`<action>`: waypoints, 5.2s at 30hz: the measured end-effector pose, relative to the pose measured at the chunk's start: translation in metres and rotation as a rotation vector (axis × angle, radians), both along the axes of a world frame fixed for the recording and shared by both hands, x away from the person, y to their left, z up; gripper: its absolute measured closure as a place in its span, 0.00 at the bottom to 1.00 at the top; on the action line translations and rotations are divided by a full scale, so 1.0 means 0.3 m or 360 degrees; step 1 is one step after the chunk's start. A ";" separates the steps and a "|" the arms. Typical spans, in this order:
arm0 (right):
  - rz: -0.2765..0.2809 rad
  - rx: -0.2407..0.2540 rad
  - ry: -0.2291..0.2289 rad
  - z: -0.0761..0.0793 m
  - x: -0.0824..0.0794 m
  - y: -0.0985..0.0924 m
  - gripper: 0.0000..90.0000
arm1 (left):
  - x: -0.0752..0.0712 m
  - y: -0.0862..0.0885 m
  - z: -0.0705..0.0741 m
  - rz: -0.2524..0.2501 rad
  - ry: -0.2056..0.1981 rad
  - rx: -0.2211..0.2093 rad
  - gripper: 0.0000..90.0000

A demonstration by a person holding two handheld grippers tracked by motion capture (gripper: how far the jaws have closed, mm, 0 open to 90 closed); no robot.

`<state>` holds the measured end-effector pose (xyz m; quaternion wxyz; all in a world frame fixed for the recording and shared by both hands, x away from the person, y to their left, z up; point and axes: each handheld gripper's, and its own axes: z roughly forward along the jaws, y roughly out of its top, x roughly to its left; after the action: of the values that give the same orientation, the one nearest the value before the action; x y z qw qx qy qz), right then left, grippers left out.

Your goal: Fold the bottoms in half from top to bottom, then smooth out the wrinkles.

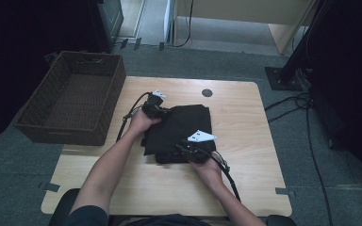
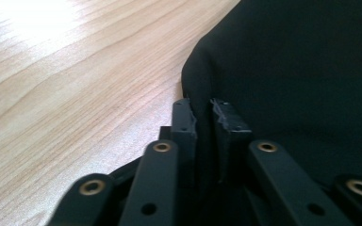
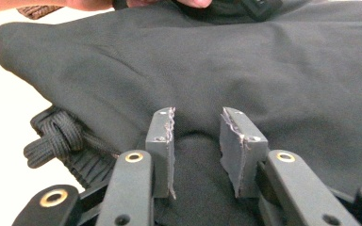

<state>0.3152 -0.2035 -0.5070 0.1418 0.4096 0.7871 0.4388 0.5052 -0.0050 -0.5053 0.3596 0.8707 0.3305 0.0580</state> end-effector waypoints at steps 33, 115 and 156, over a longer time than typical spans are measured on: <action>-0.0235 -0.0118 -0.0055 -0.007 0.242 0.099 0.73 | -0.170 0.036 0.249 -0.0097 -0.0231 -0.0304 0.94; -0.0172 -0.0138 -0.0032 0.046 0.202 -0.092 0.64 | -0.330 0.152 0.076 0.0040 -0.0042 -0.0138 0.71; -0.0085 -0.0082 0.0045 0.036 0.272 -0.089 0.47 | -0.370 0.196 0.074 0.0095 -0.0029 -0.0169 0.60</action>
<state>0.3966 -0.2303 -0.4964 0.1528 0.4328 0.7890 0.4084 0.3942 0.0537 -0.4832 0.4064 0.8395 0.3557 0.0591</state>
